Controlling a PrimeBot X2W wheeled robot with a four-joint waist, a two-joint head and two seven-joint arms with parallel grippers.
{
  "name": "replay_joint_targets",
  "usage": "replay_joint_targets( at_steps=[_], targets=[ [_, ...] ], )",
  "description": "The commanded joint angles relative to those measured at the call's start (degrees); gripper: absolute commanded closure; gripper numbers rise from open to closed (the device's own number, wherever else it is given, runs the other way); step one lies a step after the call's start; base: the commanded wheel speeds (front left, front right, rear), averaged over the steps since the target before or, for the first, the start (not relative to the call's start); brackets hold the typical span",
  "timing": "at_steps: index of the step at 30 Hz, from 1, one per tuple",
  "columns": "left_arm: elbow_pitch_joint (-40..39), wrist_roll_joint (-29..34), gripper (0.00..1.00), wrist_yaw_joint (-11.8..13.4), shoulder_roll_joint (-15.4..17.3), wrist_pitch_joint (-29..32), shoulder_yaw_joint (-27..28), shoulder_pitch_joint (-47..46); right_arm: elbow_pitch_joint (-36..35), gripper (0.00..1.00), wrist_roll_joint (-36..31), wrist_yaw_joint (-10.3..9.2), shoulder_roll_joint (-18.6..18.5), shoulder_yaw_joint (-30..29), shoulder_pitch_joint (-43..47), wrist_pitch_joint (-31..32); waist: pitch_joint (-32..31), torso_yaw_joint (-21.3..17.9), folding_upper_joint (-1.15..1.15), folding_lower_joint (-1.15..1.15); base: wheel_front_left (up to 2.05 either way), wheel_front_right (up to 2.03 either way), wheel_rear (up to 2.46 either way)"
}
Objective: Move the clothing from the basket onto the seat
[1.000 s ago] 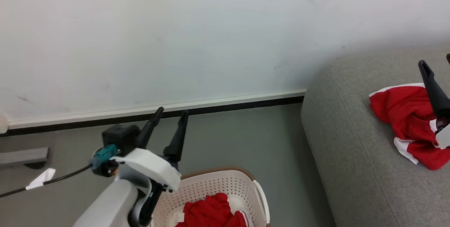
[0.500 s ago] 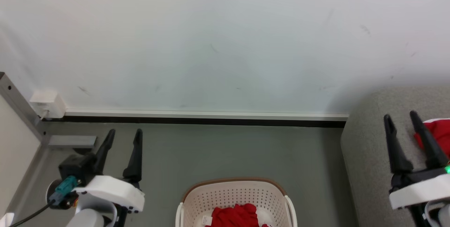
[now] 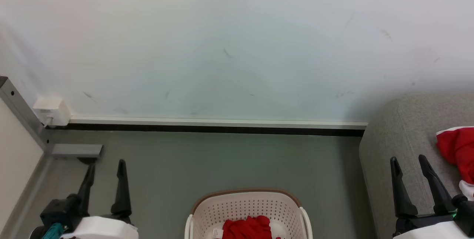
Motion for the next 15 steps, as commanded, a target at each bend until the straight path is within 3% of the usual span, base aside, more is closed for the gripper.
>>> replay_joint_targets(
  at_steps=[1,15],
  targets=[
    [-0.05,1.08,0.00,-0.71,-0.55,0.00,0.86,1.12,-0.10,0.00,-0.61,0.03,-0.16,0.03,0.39,-0.15,0.15,-0.24,0.00,0.00,0.00,0.00,0.00],
    [1.43,6.09,0.00,-5.43,-5.13,0.00,6.46,1.24,0.72,0.00,1.62,0.03,-2.57,2.00,-1.15,-0.16,0.53,-1.04,0.00,0.00,0.00,0.00,0.00]
  ],
)
